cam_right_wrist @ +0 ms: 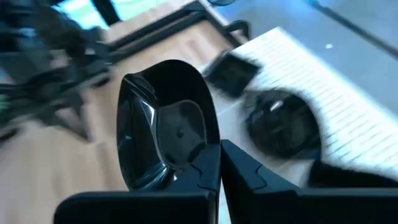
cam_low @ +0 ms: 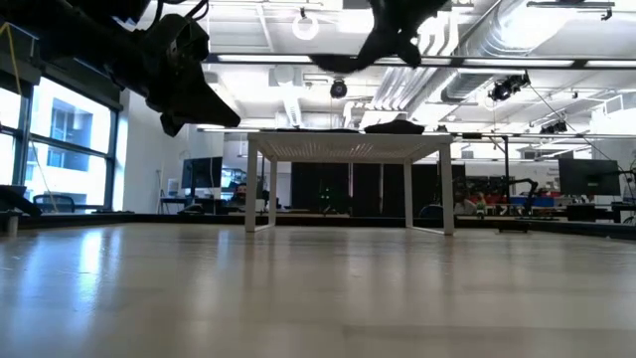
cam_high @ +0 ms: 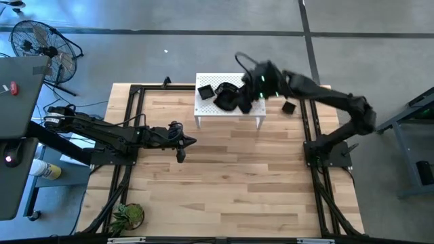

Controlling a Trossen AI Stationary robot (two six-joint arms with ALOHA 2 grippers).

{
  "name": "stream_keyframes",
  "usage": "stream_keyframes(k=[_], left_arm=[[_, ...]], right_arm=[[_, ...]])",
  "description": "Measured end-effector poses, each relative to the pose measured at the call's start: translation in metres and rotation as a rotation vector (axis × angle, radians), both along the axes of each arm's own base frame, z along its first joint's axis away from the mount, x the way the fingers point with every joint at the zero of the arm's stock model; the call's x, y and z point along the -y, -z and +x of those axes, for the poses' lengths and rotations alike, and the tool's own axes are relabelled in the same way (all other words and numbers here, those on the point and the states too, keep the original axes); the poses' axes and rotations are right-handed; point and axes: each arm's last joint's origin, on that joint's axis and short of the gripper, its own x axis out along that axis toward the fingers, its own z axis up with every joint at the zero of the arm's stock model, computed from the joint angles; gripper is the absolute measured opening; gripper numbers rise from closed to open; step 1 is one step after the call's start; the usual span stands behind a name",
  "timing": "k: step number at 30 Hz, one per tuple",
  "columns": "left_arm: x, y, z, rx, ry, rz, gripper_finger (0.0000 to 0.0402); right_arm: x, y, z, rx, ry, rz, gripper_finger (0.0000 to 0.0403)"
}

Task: Pick & Place Mini shaped plates
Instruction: Stack the black leaf-shaped plate on top of the black leaf-shaped plates on the shelf

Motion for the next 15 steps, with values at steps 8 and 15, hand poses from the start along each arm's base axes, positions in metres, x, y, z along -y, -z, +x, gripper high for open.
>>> stream_keyframes(k=[8,15], left_arm=[[0.000,0.000,0.000,0.000,-0.001,0.000,0.0001],[-0.001,0.000,0.000,0.001,-0.019,0.007,0.0001]], right_arm=[[0.086,0.010,0.016,-0.086,-0.015,-0.010,0.0004],[0.113,0.038,0.019,-0.129,-0.026,0.053,0.0004]])
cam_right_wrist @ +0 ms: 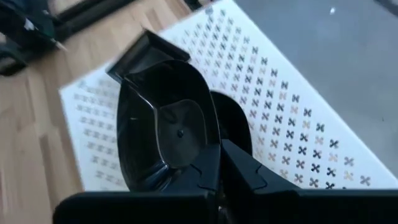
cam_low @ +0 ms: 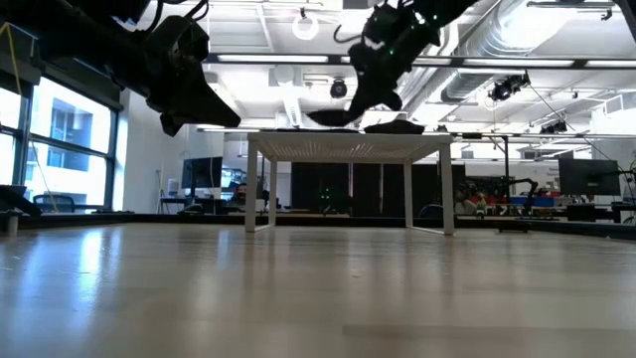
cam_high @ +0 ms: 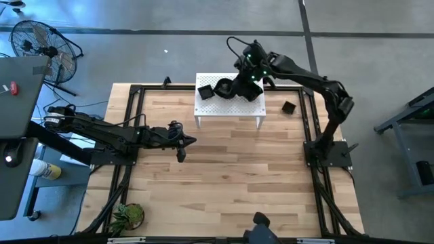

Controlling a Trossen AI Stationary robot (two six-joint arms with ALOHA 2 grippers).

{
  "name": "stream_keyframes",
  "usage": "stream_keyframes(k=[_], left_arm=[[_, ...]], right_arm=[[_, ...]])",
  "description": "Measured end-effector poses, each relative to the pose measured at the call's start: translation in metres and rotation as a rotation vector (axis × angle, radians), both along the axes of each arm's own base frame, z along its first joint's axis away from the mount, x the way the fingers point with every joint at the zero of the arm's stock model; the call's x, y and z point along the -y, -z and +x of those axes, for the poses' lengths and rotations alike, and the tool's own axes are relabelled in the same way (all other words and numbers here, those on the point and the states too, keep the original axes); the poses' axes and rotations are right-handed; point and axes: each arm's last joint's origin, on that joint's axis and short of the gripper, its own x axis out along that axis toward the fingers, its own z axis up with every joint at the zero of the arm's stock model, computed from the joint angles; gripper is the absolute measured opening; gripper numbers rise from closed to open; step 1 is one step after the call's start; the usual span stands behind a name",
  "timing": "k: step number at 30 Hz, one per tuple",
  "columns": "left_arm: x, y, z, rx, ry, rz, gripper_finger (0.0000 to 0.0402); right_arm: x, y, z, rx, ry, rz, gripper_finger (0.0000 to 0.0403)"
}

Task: Pick & Place Mini shaped plates
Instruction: Stack the black leaf-shaped plate on top of the black leaf-shaped plates on the shelf, then stack the black square plate on top of the black square plates on the shelf

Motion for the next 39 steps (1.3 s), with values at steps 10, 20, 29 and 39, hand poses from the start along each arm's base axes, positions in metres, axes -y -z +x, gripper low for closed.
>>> stream_keyframes(k=[10,20,29,39], left_arm=[[0.000,0.000,0.000,0.000,-0.003,0.001,0.0001],[0.000,0.000,0.000,0.002,-0.007,-0.007,0.0001],[0.000,-0.001,0.000,0.012,-0.012,-0.022,0.0001],[-0.001,-0.001,0.000,0.016,-0.042,-0.019,0.0001]], right_arm=[[0.006,0.014,0.004,-0.035,0.027,-0.035,0.0025],[-0.002,-0.001,-0.004,-0.051,0.097,-0.091,0.0106],[-0.061,-0.051,-0.058,-0.096,0.217,-0.221,0.0028],[-0.086,0.043,-0.147,0.002,0.667,0.080,0.0003]])
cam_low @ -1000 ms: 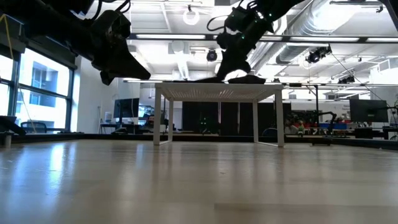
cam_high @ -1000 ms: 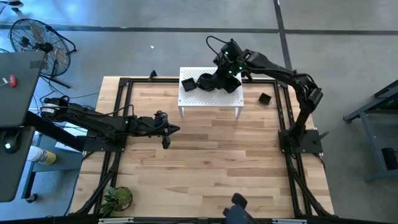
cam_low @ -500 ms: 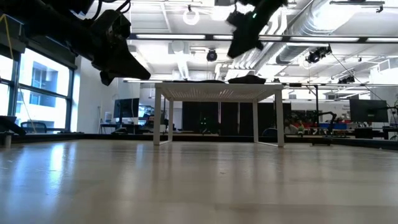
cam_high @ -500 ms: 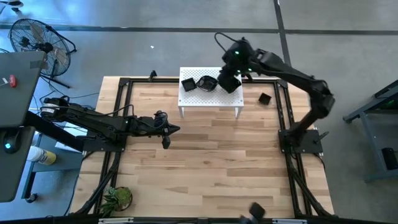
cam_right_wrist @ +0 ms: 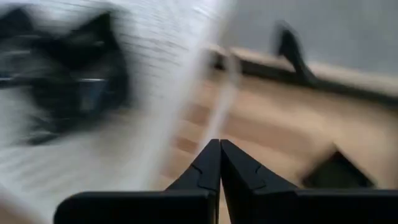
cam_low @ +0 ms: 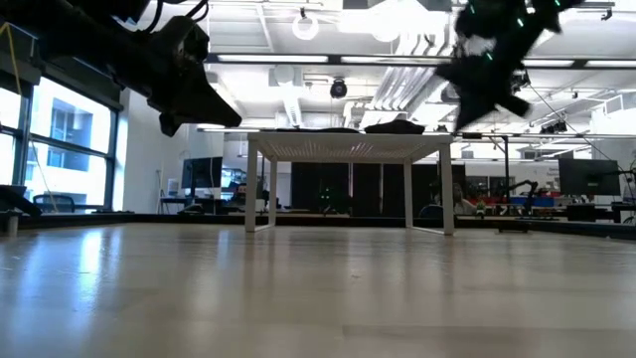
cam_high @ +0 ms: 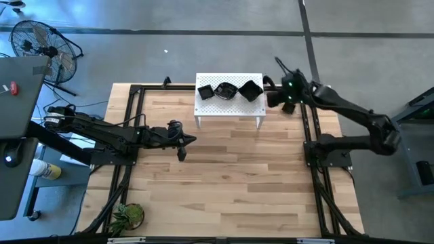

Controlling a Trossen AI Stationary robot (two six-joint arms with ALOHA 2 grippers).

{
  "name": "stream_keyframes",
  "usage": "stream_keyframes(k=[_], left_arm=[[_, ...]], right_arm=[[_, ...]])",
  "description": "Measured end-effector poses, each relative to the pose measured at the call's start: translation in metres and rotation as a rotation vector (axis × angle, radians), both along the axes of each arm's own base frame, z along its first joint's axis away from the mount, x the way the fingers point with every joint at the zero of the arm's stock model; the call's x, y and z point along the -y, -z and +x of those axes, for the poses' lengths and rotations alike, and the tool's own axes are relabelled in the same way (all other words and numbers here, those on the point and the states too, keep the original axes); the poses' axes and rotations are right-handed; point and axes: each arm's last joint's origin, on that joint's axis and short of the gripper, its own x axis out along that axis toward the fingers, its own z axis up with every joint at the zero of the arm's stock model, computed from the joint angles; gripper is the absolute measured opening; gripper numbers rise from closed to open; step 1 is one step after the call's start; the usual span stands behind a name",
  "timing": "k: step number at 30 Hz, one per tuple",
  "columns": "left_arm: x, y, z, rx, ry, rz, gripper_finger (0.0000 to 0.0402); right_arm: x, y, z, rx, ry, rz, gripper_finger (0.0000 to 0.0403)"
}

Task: Pick & Place Mini shaped plates
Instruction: Stack the black square plate on top of the black square plates on the shelf

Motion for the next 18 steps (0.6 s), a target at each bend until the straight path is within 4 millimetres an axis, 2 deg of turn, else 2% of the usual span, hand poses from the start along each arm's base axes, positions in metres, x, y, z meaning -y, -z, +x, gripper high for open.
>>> stream_keyframes(k=[4,8,11,18], left_arm=[[0.000,0.000,0.000,0.006,-0.024,-0.013,0.0001],[-0.001,0.000,0.000,0.007,-0.042,-0.005,0.0001],[-0.001,0.000,0.000,0.007,-0.044,-0.003,0.0001],[-0.001,0.000,0.000,0.007,-0.045,-0.004,0.0001]], right_arm=[[0.000,0.038,-0.021,0.002,0.191,0.099,0.0007],[0.006,0.068,-0.030,-0.027,0.285,0.184,0.0003],[0.013,0.078,-0.030,-0.080,0.288,0.196,0.0013],[0.029,0.095,-0.032,-0.209,0.284,0.251,0.0069]])
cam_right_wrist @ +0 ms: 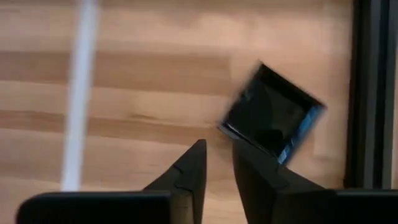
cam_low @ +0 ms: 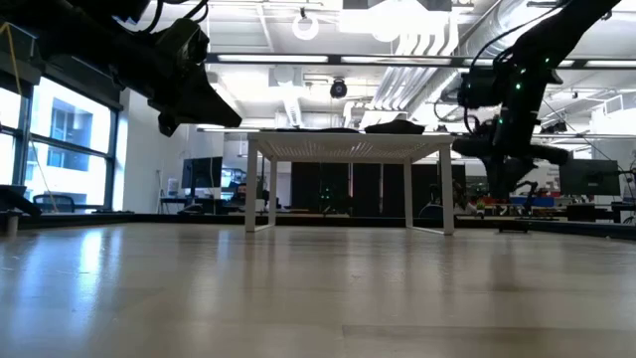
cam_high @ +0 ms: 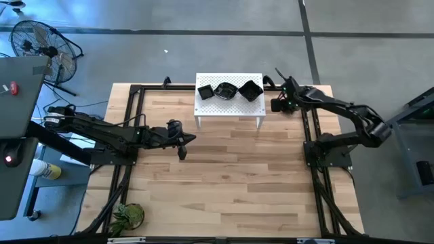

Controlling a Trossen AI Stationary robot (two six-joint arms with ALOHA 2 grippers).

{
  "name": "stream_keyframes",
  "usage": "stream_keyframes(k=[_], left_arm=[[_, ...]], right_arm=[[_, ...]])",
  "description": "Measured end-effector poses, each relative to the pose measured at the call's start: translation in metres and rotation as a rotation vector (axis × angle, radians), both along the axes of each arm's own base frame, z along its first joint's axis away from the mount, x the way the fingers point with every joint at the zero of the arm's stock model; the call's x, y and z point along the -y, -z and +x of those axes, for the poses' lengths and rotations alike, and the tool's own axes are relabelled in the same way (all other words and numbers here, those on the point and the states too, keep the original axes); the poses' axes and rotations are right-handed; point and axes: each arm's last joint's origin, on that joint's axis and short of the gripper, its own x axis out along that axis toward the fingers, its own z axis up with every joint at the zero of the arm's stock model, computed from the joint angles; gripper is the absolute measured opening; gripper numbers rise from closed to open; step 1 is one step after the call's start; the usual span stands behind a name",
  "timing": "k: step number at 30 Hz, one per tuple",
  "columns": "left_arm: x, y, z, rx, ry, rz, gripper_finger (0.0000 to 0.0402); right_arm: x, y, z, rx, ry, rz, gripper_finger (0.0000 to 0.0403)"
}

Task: Pick & Place Mini shaped plates
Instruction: Stack the black square plate on top of the black square plates on the shelf

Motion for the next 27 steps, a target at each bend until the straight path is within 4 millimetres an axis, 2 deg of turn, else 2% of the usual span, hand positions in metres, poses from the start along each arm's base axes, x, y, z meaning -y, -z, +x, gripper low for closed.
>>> stream_keyframes(k=[4,12,18,27], left_arm=[[0.000,0.000,0.000,0.009,-0.013,-0.027,0.0001],[0.000,0.000,0.000,0.014,-0.019,-0.043,0.0001],[0.000,0.000,0.000,0.013,-0.019,-0.044,0.0001],[0.000,0.001,0.000,0.007,-0.021,-0.044,0.0001]], right_arm=[[0.000,0.013,-0.006,-0.012,0.181,0.063,0.0096],[0.000,0.020,-0.015,-0.061,0.451,-0.031,0.0125],[-0.005,0.040,-0.026,0.002,0.602,-0.019,0.0122],[-0.013,0.063,-0.033,0.081,0.647,-0.009,0.0090]])
